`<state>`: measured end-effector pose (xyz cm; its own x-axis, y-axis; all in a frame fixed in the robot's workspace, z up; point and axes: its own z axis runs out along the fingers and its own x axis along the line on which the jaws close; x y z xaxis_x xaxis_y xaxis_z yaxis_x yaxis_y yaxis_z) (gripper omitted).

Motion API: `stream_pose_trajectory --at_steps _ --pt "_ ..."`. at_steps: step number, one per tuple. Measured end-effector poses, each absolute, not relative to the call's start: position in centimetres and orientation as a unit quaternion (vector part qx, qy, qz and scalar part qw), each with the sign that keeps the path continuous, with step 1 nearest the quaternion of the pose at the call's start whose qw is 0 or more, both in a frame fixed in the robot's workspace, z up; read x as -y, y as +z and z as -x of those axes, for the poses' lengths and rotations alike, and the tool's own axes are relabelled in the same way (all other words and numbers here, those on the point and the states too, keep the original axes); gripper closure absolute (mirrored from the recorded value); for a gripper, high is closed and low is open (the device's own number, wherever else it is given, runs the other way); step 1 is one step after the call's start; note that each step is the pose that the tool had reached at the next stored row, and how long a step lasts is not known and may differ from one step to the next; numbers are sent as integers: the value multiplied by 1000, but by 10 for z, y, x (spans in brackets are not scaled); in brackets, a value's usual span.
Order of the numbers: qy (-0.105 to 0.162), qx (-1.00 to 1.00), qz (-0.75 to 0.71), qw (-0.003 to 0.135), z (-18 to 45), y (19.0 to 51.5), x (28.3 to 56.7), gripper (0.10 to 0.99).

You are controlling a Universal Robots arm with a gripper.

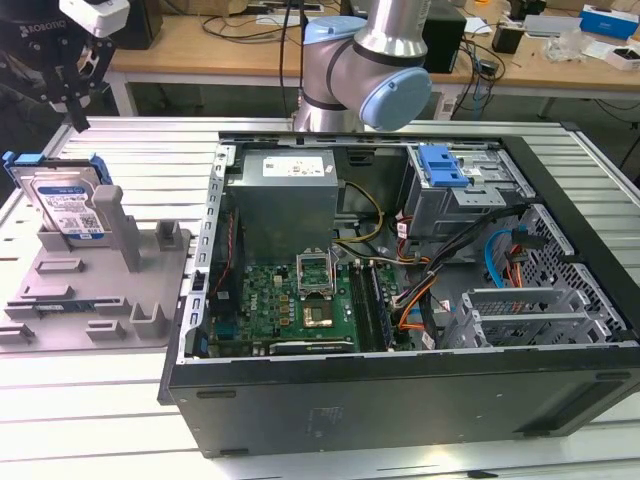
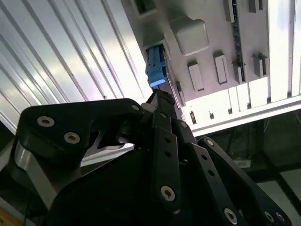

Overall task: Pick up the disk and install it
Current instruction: 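Pick up the disk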

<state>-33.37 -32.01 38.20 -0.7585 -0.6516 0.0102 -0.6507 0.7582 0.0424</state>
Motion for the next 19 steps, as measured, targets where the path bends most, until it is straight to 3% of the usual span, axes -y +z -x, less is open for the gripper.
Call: stream_pose_trajectory --at_steps 12,15,16,18,19 --pt "-12 880 -475 16 334 382 320 973" --pt "-11 867 -498 17 334 382 320 792" --pt "-11 863 -505 17 334 382 320 792" --pt "-10 852 -522 18 334 382 320 671" --pt "-10 848 -529 18 334 382 320 671"
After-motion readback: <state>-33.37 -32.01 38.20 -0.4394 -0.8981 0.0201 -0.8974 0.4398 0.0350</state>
